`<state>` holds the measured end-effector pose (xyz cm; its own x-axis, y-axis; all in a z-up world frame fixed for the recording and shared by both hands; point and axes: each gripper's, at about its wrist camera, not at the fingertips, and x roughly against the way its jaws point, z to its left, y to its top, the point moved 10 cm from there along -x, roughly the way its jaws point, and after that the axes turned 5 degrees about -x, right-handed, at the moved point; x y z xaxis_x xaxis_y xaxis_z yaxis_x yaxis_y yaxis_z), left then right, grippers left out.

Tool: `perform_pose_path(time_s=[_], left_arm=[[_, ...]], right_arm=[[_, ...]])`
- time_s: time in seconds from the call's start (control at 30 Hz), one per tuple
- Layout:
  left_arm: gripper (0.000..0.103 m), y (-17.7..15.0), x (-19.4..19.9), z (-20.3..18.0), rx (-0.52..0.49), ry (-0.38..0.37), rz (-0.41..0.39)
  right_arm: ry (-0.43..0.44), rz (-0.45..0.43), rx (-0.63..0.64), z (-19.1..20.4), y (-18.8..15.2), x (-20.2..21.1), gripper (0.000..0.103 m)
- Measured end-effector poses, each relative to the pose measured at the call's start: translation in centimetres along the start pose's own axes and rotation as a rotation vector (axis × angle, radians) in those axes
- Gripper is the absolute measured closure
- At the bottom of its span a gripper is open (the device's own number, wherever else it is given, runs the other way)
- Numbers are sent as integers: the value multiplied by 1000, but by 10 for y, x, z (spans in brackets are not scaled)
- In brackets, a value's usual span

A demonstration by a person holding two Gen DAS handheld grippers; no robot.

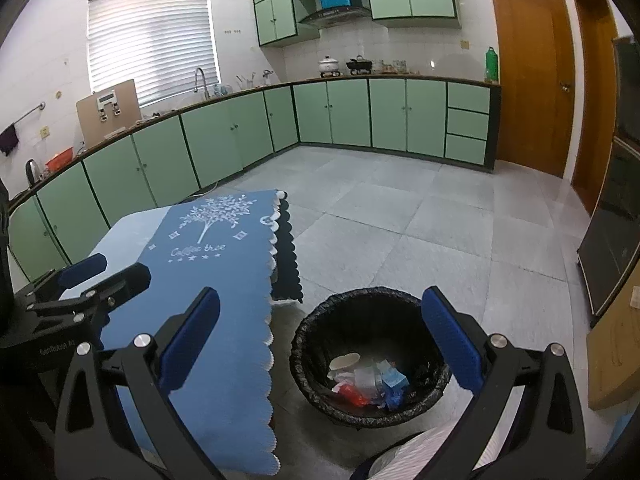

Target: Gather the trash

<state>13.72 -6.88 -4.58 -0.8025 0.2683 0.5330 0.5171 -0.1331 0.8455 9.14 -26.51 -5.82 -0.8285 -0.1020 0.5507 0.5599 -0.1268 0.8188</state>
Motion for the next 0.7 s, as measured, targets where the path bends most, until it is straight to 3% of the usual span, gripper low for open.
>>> perform_pose_path(time_s=[0.7], left_arm=[[6, 2, 18, 0, -15, 12, -33]], right_arm=[[11, -22, 12, 9, 1, 11, 5]])
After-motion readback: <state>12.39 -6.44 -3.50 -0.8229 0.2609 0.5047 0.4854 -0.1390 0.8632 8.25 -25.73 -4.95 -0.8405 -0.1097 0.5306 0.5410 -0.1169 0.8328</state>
